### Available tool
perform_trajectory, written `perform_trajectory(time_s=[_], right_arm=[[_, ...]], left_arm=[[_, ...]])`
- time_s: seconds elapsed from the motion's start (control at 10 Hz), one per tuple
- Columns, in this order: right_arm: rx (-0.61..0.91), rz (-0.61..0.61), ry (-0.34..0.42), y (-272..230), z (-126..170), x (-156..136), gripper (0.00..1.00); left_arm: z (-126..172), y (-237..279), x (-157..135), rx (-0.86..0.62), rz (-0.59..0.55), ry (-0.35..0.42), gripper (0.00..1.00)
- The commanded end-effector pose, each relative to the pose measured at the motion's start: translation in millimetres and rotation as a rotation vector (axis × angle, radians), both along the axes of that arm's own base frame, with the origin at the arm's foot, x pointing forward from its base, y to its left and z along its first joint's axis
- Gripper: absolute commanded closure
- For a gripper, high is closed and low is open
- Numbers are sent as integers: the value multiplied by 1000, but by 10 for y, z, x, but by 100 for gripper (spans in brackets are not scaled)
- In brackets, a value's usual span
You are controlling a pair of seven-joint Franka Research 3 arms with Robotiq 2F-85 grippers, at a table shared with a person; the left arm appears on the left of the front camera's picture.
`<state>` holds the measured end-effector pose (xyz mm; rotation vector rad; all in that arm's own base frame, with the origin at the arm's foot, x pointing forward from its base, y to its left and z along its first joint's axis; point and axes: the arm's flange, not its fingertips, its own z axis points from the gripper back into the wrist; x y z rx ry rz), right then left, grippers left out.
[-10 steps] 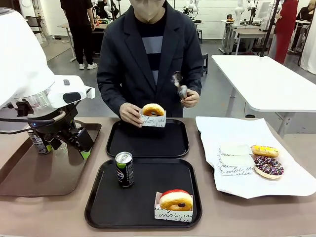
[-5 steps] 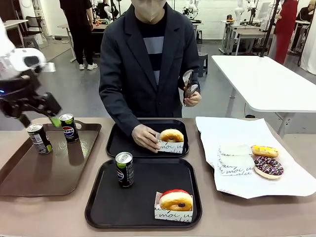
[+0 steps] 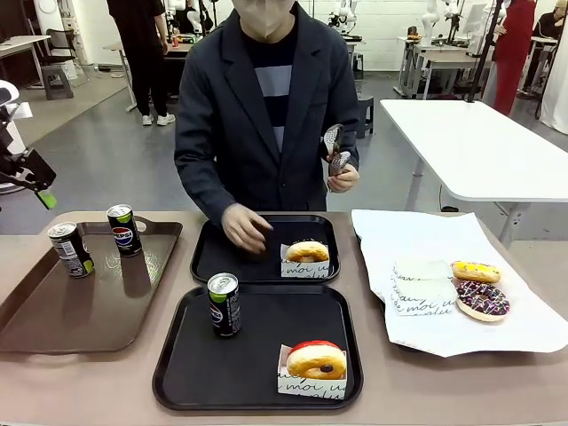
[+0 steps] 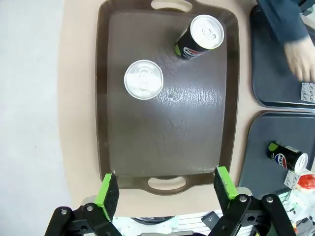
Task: Set up donuts and drinks on trays.
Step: Pick up one Pepsi coke from the Handle tray and place it on the Flat Tray without a Pepsi coke.
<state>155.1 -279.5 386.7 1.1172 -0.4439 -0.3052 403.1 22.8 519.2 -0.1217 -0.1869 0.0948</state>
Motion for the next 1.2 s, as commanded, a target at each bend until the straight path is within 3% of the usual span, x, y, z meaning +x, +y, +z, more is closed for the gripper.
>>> perform_trajectory(time_s=[0.0,0.8,1.1], right_arm=[[9,-1,-28,10,-12,11,0],[9,-1,-28,10,-12,11,0],[9,-1,-28,10,-12,11,0]], left_arm=[[-9,-13,-9,-3,3,13,0],[-6,-13,-5,-1,-2,6,0],[-206,44,349,70,-5,-20,0]])
